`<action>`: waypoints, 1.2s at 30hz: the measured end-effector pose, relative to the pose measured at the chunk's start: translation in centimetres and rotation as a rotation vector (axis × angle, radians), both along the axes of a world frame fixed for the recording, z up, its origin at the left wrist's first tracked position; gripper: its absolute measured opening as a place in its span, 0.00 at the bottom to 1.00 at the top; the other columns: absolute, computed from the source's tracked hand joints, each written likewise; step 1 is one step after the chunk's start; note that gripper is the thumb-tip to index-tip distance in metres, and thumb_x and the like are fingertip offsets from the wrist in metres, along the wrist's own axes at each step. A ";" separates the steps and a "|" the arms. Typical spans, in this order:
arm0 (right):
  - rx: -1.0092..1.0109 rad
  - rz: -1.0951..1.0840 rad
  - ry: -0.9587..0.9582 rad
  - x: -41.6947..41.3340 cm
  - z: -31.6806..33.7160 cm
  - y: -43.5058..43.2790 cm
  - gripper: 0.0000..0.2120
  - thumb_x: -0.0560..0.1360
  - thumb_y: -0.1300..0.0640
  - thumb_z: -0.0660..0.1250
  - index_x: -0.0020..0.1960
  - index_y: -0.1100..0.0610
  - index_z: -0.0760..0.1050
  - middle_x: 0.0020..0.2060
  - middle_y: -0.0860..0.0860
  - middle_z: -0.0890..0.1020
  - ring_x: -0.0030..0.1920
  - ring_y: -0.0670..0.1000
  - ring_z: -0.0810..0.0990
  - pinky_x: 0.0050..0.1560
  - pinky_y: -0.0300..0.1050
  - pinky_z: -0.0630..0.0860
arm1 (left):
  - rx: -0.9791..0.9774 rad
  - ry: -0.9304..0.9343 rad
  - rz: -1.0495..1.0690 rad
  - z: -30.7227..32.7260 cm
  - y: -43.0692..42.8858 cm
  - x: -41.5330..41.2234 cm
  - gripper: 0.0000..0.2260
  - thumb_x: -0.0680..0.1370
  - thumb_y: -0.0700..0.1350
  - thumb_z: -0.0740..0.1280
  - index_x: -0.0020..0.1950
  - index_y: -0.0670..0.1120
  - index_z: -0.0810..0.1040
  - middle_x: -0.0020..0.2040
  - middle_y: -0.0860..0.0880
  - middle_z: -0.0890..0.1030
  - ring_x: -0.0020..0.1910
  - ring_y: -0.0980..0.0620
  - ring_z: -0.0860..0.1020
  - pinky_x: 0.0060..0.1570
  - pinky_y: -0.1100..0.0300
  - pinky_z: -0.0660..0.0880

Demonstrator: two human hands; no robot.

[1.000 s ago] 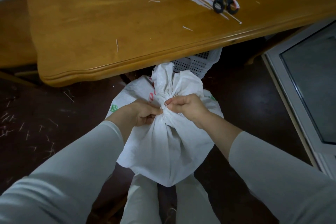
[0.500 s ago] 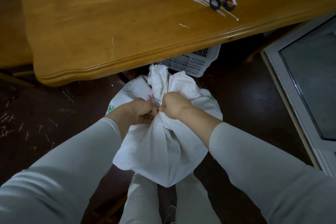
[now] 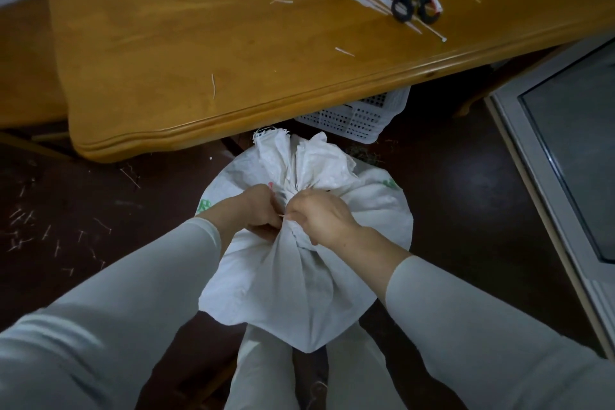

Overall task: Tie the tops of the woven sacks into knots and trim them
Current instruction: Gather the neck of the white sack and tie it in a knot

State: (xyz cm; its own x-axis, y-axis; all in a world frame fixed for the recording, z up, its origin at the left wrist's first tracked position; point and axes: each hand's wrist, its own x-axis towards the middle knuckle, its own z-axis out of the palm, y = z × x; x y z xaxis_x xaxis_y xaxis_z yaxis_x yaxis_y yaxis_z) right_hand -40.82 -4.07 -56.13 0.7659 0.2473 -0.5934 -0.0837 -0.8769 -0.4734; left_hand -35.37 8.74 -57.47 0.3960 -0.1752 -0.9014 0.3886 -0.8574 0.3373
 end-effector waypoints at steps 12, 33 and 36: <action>-0.150 -0.226 0.018 2.3 0.6 -0.2 0.10 0.77 0.65 0.61 0.55 0.61 0.77 0.54 0.56 0.80 0.55 0.57 0.79 0.46 0.45 0.72 | 0.037 -0.534 -0.170 0.2 -0.5 -1.9 0.10 0.75 0.41 0.64 0.40 0.38 0.81 0.38 0.42 0.83 0.41 0.43 0.80 0.43 0.56 0.73; 0.266 -0.673 -0.103 3.7 -2.4 -1.9 0.07 0.76 0.62 0.64 0.40 0.54 0.74 0.26 0.47 0.75 0.26 0.49 0.77 0.43 0.55 0.81 | -0.386 -0.415 1.014 -2.4 -3.0 -2.5 0.04 0.77 0.36 0.67 0.49 0.40 0.81 0.44 0.45 0.82 0.47 0.48 0.80 0.59 0.53 0.77; 0.257 -0.682 -0.105 4.2 -2.5 -1.9 0.10 0.75 0.62 0.64 0.37 0.52 0.73 0.28 0.46 0.75 0.26 0.49 0.77 0.43 0.56 0.81 | -0.414 -0.385 1.024 -2.6 -3.0 -2.1 0.05 0.77 0.35 0.67 0.50 0.39 0.81 0.42 0.47 0.82 0.47 0.49 0.80 0.58 0.55 0.77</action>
State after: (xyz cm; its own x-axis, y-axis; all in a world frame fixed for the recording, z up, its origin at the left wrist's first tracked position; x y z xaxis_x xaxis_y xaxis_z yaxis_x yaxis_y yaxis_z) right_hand -36.62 -5.93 -58.68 0.8490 -0.1828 -0.4957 -0.5134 -0.5066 -0.6927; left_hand -37.51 5.74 -60.11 0.7571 0.1321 -0.6398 0.6455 -0.0005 0.7638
